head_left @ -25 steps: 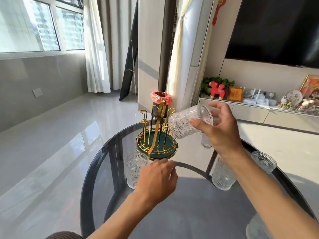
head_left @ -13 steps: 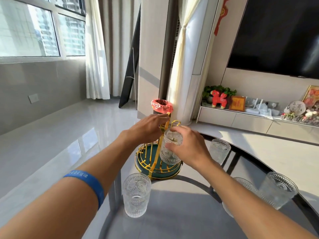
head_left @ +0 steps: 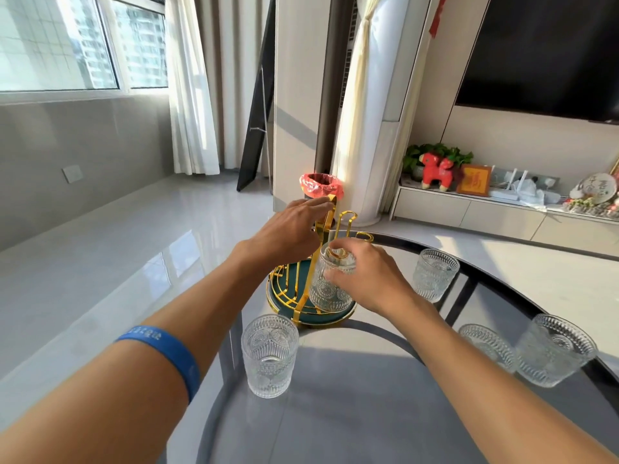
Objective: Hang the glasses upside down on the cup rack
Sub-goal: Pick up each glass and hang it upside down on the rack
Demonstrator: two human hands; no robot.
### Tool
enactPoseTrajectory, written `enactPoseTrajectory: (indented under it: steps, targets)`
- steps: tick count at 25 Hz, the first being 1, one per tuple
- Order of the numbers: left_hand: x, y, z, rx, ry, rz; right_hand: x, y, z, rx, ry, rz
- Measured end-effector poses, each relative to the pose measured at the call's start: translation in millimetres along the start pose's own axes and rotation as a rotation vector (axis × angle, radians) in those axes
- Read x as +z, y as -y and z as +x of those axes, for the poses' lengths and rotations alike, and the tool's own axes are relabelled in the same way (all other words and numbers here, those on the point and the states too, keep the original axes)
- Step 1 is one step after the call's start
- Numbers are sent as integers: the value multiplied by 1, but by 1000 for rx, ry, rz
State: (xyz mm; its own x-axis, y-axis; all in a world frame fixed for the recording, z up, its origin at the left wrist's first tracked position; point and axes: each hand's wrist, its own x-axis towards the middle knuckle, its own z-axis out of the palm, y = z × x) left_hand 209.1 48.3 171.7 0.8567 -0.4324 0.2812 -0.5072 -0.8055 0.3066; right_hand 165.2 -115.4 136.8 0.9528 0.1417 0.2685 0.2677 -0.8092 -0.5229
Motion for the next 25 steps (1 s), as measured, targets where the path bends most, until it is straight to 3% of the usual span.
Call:
enactPoseTrajectory:
  steps: [3, 5, 8, 10, 12, 14, 17, 18, 21, 25]
  targets:
    - [6, -8, -33, -85, -160, -89, -1, 1, -3, -4, 50, -65]
    - [12, -4, -71, -129, -222, -167, 0, -1, -16, -26, -4, -64]
    - [29, 5, -131, -184, 54, -172, 11, -5, -48, -92, -320, 106]
    - [42, 6, -153, -198, 249, -86, 23, -3, -74, -59, -440, 191]
    - [53, 4, -158, -205, 233, 10, 37, 0, -96, 36, -381, 261]
    - [52, -1, -157, -197, 110, 59, 46, 4, -118, 248, -178, 375]
    - [41, -11, -161, -65, -100, -59, 43, 16, -134, 687, 238, 826]
    - [37, -18, -162, 1, -183, -137, 38, 21, -136, 750, 318, 1016]
    - [28, -45, -158, 177, -343, -161, 21, 28, -128, 752, 324, 1432]
    - [20, -63, -138, 278, -334, -210, -11, 26, -110, 704, 162, 1467]
